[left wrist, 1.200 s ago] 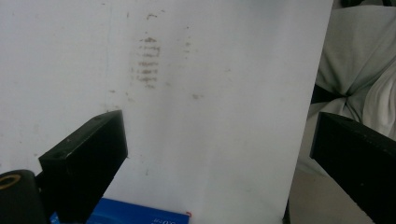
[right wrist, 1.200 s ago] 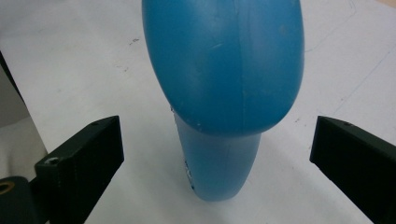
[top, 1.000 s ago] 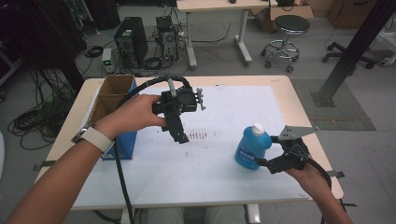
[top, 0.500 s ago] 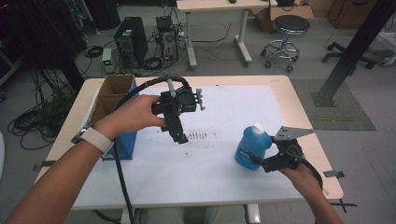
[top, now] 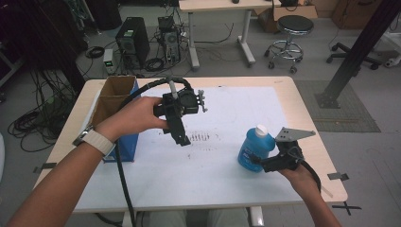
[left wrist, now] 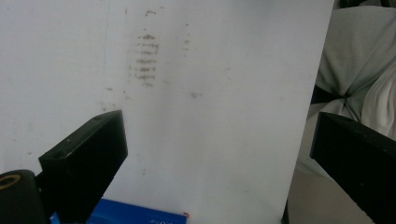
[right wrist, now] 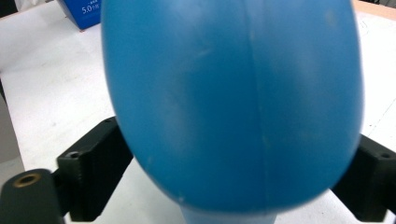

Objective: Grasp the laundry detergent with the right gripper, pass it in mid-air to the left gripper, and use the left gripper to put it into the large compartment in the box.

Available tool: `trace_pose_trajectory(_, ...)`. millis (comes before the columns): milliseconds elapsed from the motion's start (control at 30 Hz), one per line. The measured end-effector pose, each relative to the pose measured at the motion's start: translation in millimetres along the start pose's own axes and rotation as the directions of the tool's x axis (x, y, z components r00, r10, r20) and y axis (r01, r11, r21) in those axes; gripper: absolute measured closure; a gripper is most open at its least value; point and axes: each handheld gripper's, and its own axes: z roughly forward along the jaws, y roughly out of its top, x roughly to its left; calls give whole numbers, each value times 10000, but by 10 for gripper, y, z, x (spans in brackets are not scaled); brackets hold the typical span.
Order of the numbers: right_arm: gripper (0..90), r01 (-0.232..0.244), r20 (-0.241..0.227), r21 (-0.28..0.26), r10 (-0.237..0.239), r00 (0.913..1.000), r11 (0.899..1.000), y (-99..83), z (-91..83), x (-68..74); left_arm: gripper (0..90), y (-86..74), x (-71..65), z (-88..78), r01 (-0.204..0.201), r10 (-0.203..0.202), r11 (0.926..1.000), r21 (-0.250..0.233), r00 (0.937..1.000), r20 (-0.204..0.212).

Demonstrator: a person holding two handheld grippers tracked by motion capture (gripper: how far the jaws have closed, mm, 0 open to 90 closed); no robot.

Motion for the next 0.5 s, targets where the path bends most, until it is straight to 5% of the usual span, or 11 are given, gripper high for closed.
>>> trace_pose_trajectory(500, 201, 268, 18, -209, -267, 9996, 9994, -3, 22, 26, 45, 1, 2, 5, 22, -22, 10000, 6, 10000, 22)
